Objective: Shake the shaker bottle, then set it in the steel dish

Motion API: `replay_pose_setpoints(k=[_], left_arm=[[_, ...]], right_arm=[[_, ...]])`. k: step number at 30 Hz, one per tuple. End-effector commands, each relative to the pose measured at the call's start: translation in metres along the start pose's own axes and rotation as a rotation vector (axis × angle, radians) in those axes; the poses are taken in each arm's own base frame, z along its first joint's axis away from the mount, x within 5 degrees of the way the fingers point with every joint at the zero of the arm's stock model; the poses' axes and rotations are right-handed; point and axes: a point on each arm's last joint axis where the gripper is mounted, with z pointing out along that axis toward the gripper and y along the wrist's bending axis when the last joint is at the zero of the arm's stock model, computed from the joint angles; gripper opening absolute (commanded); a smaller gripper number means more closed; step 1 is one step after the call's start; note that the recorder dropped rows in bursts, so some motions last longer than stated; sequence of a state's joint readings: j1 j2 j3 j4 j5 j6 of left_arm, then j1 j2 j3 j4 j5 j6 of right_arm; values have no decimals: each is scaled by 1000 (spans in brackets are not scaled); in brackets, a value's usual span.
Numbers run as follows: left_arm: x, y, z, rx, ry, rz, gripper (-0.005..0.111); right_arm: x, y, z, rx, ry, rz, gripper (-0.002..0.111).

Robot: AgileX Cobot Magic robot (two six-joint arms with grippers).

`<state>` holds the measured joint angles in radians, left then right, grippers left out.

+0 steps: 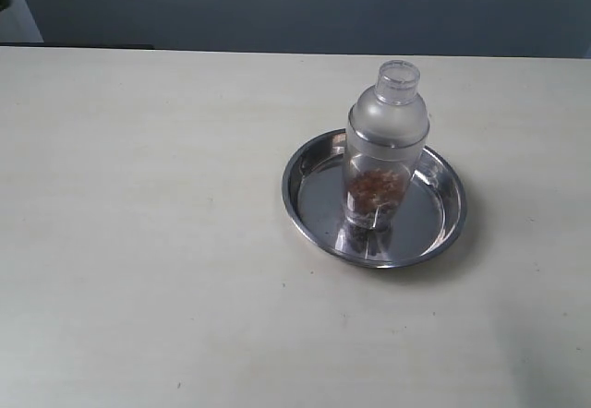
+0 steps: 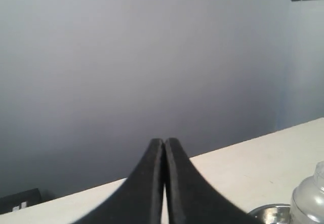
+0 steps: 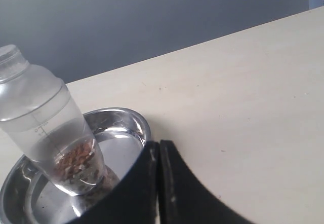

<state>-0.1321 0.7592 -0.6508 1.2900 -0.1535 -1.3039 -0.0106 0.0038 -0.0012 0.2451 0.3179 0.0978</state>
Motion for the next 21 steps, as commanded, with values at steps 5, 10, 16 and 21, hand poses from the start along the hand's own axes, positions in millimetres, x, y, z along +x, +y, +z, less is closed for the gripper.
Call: replay_pose_setpoints(k=[5,10,16,21], left_arm=[[94,-7,-84,-40,-26,-103,0],[144,-4,-87,-79,115,-65,0],[167,4,-90,-163,197,22,0],[166,1,-90,-119,187,48,0]], right_arm=[[-1,0,0,-2,-12,-7,-1],[-1,0,0,-2,-12,-7,-1],[-1,0,0,-2,-12,-7,-1],[-1,0,0,-2,-12,-7,-1]])
